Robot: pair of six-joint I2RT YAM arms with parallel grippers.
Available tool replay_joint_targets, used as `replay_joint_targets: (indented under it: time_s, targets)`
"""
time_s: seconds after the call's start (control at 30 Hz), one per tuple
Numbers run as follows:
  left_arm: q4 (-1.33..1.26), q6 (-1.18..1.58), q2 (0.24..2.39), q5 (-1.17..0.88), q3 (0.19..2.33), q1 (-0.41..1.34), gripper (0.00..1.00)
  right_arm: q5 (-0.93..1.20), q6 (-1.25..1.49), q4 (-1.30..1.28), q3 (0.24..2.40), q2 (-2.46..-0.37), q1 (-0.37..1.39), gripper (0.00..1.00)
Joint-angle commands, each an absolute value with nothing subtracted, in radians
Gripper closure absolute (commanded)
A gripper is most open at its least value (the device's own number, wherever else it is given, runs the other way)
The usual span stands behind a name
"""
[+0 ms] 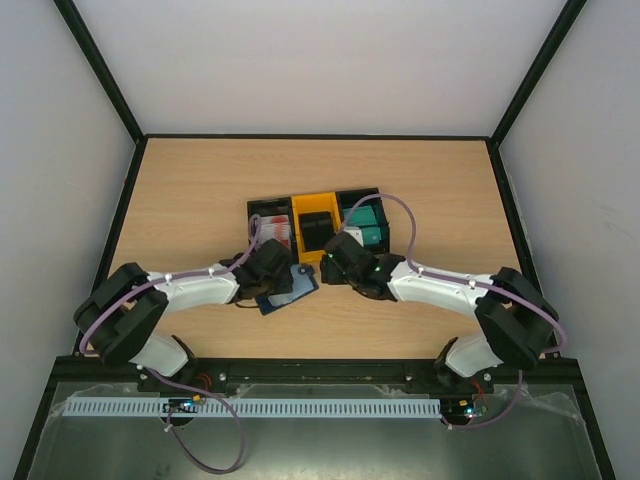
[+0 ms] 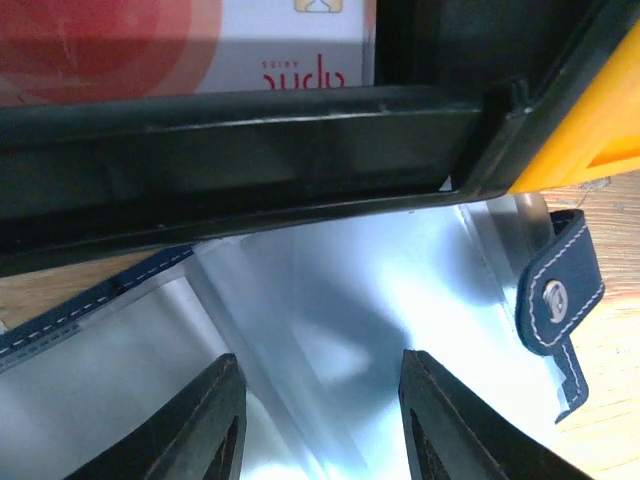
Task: Put the credit cards into the card holder
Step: Open the card holder at the center of the board.
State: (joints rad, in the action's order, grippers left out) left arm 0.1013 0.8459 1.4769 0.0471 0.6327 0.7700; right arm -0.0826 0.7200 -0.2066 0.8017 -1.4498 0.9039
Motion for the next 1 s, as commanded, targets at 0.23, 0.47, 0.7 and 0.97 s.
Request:
replay_joint_targets:
  time_s: [0.23, 0.47, 0.7, 0.97]
  targets:
    - [0.13, 0.602, 1.551, -0.009, 0.663, 0.852, 0.64, -0.01, 0.762, -0.127, 0.718, -1.459, 0.891, 0.33]
    - [0.102, 0.538, 1.553, -0.09, 0.681, 0.852, 0.68, -0.019, 0.831, -0.084, 0.631, -1.383, 0.882, 0.35]
    - [0.119, 0.572, 1.496, -0.066, 0.625, 0.851, 0.65, 0.037, 0.66, -0.08, 0.731, -1.497, 0.874, 0.35]
    - [0.111, 0.629, 1.48, -0.038, 0.632, 0.845, 0.52, 0.176, 0.567, -0.022, 0.786, -1.622, 0.853, 0.38]
